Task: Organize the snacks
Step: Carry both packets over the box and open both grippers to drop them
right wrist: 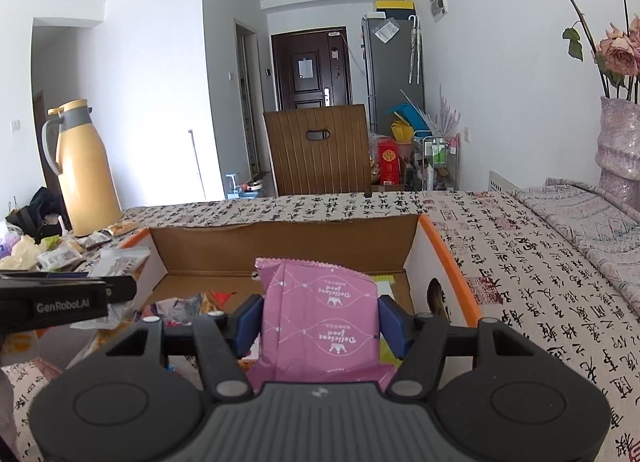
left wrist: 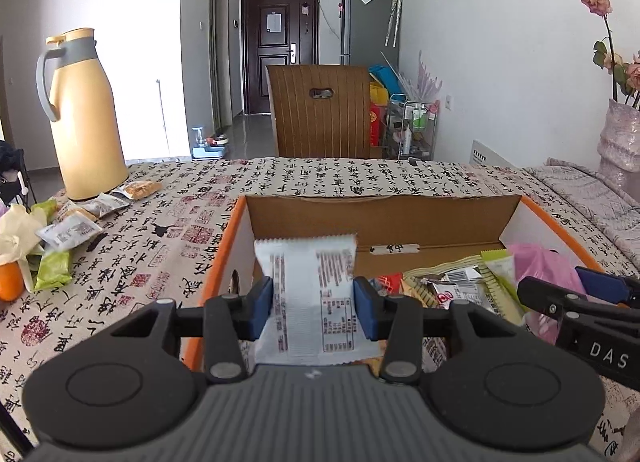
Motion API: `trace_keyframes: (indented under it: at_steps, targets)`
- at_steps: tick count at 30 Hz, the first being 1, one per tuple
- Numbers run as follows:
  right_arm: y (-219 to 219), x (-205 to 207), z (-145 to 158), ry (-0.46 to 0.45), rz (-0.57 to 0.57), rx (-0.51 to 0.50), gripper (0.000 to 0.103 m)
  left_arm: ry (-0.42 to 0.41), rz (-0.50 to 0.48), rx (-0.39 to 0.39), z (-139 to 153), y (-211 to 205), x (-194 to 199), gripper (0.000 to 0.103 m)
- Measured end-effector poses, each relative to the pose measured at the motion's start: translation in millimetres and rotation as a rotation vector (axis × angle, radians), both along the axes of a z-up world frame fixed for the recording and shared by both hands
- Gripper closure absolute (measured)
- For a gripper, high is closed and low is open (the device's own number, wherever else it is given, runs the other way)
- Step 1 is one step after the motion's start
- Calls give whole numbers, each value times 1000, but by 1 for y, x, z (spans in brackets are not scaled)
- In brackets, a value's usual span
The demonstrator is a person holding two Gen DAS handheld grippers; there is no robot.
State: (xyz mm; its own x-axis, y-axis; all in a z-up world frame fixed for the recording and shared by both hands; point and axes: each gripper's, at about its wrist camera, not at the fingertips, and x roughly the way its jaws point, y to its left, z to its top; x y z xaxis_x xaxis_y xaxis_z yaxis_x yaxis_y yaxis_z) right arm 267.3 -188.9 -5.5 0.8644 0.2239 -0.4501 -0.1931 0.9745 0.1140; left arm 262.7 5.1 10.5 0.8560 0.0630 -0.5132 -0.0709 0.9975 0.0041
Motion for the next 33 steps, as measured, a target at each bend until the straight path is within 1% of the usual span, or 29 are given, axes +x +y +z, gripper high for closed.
trace_keyframes:
  at_steps: [1,2,3,4,5,7,8,10,11,13,20,25,28,33]
  targets:
    - [0,-1,0,-2,-2,0,42,-1,1,-3,0,0,-1,42]
    - [-1,-2,1,-6,-5,1,42,-5,6,-2,0,1,-2,35]
    - [-1,-3,2,-9,-8,3,42,-15,13,1,1,1,-4,22]
    - [-2,-5,2,-11,-10,6,40,-26,20,3,3,1,-6,13]
    - [-2,-5,2,-10,-12,9,38,-37,25,4,4,1,-7,10]
    - [-4,-6,3,-13,-22,10,26,-54,28,5,8,0,-11,0]
    - [-4,-6,3,-15,-26,10,23,-60,31,4,8,0,-12,0]
    - [-6,-8,4,-21,-32,18,14,-61,31,2,9,1,-12,0]
    - [-7,-9,5,-23,-35,21,11,-58,33,0,10,1,-12,0]
    - [-8,-9,4,-23,-42,25,1,-54,34,-4,9,1,-12,0]
    - [-7,-7,4,-17,-49,19,0,-44,39,-15,9,3,-12,0]
    - [-8,-8,7,-23,-55,18,0,-47,40,-18,14,2,-14,0]
    - [-8,-9,12,-22,-62,8,0,-52,40,-26,21,1,-17,0]
    - [-9,-21,26,-48,-64,-1,0,-58,27,-26,31,-2,-24,0]
